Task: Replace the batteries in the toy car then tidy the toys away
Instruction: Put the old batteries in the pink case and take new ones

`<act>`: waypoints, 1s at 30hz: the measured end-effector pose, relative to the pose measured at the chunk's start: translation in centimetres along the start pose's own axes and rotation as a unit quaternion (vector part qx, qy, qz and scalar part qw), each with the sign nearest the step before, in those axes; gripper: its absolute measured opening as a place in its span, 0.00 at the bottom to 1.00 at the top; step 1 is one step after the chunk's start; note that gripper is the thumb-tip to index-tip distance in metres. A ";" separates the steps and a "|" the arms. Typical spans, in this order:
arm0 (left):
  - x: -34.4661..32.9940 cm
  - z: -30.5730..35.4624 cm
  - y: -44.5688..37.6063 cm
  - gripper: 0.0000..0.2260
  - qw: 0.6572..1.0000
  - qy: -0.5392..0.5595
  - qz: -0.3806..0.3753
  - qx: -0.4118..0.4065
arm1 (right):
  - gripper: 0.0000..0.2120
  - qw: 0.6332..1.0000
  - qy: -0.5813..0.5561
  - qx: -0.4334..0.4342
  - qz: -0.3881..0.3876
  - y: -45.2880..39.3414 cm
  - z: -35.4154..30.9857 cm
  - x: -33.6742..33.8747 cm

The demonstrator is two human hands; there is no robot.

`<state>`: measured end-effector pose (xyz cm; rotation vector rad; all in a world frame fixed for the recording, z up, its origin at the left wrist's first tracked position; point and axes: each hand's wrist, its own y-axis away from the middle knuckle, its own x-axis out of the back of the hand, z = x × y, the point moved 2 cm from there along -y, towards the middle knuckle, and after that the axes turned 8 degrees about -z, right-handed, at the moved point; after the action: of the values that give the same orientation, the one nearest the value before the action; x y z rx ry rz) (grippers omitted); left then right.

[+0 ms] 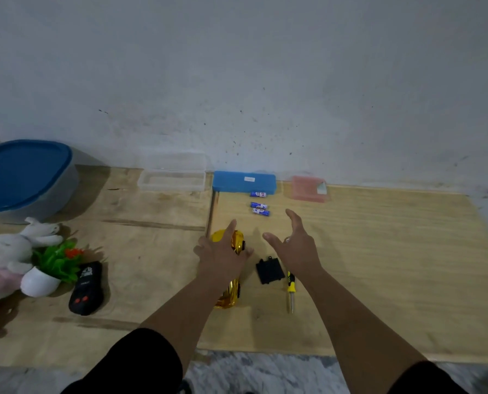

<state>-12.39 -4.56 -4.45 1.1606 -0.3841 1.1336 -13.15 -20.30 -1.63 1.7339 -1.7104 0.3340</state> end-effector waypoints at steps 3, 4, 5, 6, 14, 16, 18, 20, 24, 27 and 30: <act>-1.3 0.4 -0.5 0.33 1.000 -0.008 -0.003 0.022 | 0.39 0.996 0.083 -0.008 -0.018 -0.8 1.1 -0.1; -1.7 0.5 -0.7 0.33 1.000 -0.011 -0.003 0.027 | 0.39 0.994 0.109 -0.012 -0.025 -1.0 1.4 0.0; -2.2 0.6 -0.8 0.33 0.999 -0.013 -0.002 0.035 | 0.39 0.991 0.133 -0.013 -0.030 -1.2 1.7 0.2; -2.6 0.5 -0.9 0.33 0.999 -0.016 -0.002 0.044 | 0.39 0.988 0.151 -0.015 -0.036 -1.4 1.9 0.4; -3.6 0.3 -1.6 0.38 0.996 -0.085 0.016 0.033 | 0.36 0.966 0.255 -0.012 -0.042 -3.3 3.2 2.2; -2.7 1.6 -2.5 0.38 0.995 -0.094 0.042 -0.008 | 0.36 0.956 0.290 -0.010 -0.038 -4.0 3.4 3.1; -1.8 3.5 -4.0 0.38 0.989 -0.113 0.079 -0.054 | 0.36 0.946 0.323 -0.015 -0.023 -4.9 3.7 4.3; -1.2 5.9 -5.7 0.38 0.978 -0.144 0.120 -0.096 | 0.36 0.935 0.355 -0.021 -0.008 -6.1 4.0 5.7; -1.8 10.8 -8.8 0.38 0.955 -0.205 0.148 -0.155 | 0.35 0.917 0.399 -0.013 -0.001 -9.6 5.7 7.7; -2.8 14.1 -11.9 0.39 0.948 -0.230 0.155 -0.157 | 0.34 0.913 0.407 0.014 0.004 -13.3 7.6 8.6; -3.9 16.4 -14.7 0.39 0.958 -0.198 0.151 -0.143 | 0.34 0.898 0.437 0.054 -0.006 -16.7 9.1 8.9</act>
<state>3.22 -20.10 -8.28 1.0895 -1.0320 1.0565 1.35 -34.25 -7.59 1.3301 -1.0195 1.0376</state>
